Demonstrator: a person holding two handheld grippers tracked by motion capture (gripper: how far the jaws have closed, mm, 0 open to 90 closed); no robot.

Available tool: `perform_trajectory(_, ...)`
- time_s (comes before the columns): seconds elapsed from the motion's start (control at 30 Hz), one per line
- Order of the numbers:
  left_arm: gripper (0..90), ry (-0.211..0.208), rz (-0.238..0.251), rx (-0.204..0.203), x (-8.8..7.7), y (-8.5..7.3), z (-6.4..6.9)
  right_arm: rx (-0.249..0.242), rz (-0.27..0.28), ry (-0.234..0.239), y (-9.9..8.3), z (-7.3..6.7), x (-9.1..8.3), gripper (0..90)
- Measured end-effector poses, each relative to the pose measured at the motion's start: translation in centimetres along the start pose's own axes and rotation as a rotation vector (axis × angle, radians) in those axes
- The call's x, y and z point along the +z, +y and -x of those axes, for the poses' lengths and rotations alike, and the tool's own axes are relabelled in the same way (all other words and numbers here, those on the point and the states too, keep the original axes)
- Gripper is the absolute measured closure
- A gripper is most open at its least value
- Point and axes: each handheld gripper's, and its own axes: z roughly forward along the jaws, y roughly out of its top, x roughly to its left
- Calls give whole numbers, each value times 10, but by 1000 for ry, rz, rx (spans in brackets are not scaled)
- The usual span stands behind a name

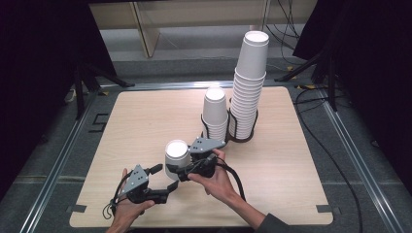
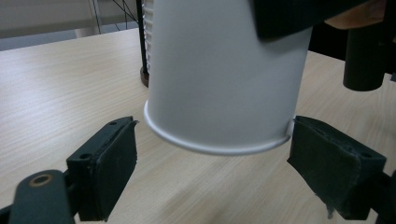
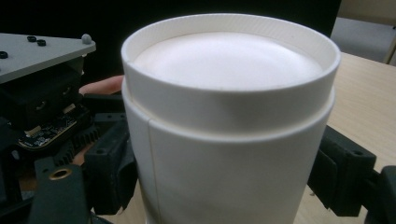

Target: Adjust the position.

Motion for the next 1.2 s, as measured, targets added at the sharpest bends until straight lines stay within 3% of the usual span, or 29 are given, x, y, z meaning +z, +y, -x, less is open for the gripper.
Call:
perform_trajectory(0.17, 139, 0, -5, 10, 2, 0, 2, -1, 8, 10, 0, -2, 1, 211)
perform_trajectory(0.37, 64, 3, 20, 15, 8, 0, 5, 2, 13, 30, 0, -5, 2, 211)
perform_trajectory(0.47, 32, 19, 1, 19, 8, 0, 6, 1, 21, 38, 0, -8, 4, 211)
perform_trajectory(0.5, 23, 16, 21, 19, 11, 0, 7, -4, 19, 42, 0, -9, 4, 211)
perform_trajectory(0.6, 7, 28, 4, 26, 13, 0, 9, 2, 18, 55, 0, -12, 6, 212)
perform_trajectory(0.83, 10, 12, 7, 12, 15, -1, 8, 22, 32, 89, -2, -14, 8, 211)
perform_trajectory(1.03, 30, 17, -14, 14, 13, -1, 9, 15, 9, 87, -3, -16, 8, 206)
perform_trajectory(1.2, 82, 15, -22, 36, 10, 1, 9, 28, 8, 91, -3, -13, 7, 182)
